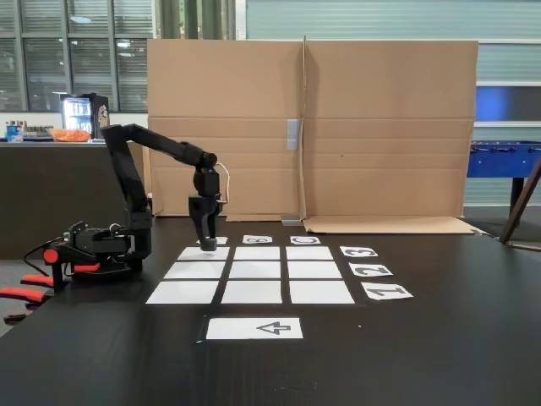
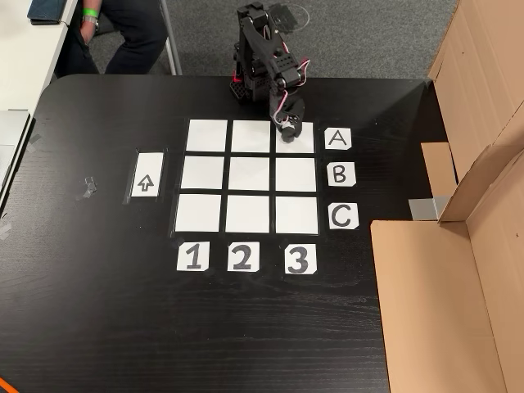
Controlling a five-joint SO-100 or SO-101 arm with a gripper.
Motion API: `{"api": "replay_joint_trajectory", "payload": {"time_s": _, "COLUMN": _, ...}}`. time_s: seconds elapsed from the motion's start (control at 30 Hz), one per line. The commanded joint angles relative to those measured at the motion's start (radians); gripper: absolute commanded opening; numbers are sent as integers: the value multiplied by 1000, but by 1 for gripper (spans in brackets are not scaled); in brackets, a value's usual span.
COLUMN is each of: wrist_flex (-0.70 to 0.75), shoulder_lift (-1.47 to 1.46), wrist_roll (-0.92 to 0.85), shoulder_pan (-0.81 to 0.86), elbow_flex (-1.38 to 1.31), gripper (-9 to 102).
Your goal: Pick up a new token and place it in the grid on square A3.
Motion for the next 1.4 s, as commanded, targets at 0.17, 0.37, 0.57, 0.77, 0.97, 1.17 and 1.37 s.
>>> {"api": "replay_joint_trajectory", "payload": {"time_s": 0.17, "wrist_flex": -49, "shoulder_lift": -28, "wrist_roll": 6, "shoulder_pan": -29, "elbow_flex": 17, "gripper": 14}}
{"api": "replay_joint_trajectory", "payload": {"time_s": 0.37, "wrist_flex": -60, "shoulder_lift": -28, "wrist_roll": 8, "shoulder_pan": -48, "elbow_flex": 28, "gripper": 14}}
{"api": "replay_joint_trajectory", "payload": {"time_s": 0.57, "wrist_flex": -72, "shoulder_lift": -28, "wrist_roll": 12, "shoulder_pan": -74, "elbow_flex": 38, "gripper": 14}}
{"api": "replay_joint_trajectory", "payload": {"time_s": 0.77, "wrist_flex": -80, "shoulder_lift": -28, "wrist_roll": 14, "shoulder_pan": -100, "elbow_flex": 55, "gripper": 14}}
{"api": "replay_joint_trajectory", "payload": {"time_s": 0.97, "wrist_flex": -84, "shoulder_lift": -28, "wrist_roll": 15, "shoulder_pan": -114, "elbow_flex": 66, "gripper": 14}}
{"api": "replay_joint_trajectory", "payload": {"time_s": 1.17, "wrist_flex": -84, "shoulder_lift": -28, "wrist_roll": 18, "shoulder_pan": -110, "elbow_flex": 71, "gripper": 15}}
{"api": "replay_joint_trajectory", "payload": {"time_s": 1.37, "wrist_flex": -84, "shoulder_lift": -28, "wrist_roll": 18, "shoulder_pan": -104, "elbow_flex": 71, "gripper": 22}}
